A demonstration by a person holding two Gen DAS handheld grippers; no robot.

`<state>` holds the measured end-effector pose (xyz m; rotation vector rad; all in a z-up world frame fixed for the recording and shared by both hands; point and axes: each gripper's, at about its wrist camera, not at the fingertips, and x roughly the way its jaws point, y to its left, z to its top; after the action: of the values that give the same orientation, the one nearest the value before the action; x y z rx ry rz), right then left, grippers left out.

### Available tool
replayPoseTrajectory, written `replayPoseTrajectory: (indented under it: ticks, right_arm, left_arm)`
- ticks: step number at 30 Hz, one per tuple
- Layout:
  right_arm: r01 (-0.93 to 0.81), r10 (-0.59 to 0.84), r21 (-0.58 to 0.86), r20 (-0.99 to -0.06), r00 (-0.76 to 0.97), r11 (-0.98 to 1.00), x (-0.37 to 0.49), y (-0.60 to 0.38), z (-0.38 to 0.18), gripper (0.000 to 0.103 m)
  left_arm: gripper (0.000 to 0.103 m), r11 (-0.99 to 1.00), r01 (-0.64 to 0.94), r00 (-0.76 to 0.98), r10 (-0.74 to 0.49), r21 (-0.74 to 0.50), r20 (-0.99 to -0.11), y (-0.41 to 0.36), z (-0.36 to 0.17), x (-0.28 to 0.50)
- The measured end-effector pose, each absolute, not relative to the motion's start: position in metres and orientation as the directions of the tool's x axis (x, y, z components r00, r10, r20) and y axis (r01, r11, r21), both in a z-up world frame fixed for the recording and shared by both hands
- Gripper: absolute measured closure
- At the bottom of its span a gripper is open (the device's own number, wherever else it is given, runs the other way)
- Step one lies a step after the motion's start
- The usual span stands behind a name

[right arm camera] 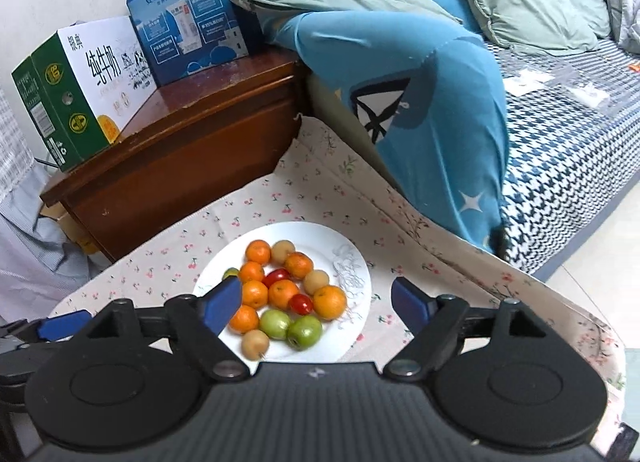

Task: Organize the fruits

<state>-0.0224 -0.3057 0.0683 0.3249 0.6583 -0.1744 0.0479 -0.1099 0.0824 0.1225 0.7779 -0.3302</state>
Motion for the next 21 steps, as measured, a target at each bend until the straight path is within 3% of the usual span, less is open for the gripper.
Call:
replayPoseTrajectory:
  ticks: [5, 21]
  right_arm:
    - [0.280, -0.081, 0.226, -0.627, 0.775, 0.933, -0.033, -0.307, 0.069, 0.019]
    - [0.328, -0.178, 0.075, -0.716, 0.675, 0.942, -0.037, -0.298, 0.049, 0.016]
  left_arm:
    - [0.012, 0.945, 0.327, 0.690, -0.217, 0.030, -0.691, -0.109, 0.087, 0.035]
    - [0.012, 0.949, 0.315, 0.641, -0.218, -0.007, -0.736, -0.109, 0.082, 0.027]
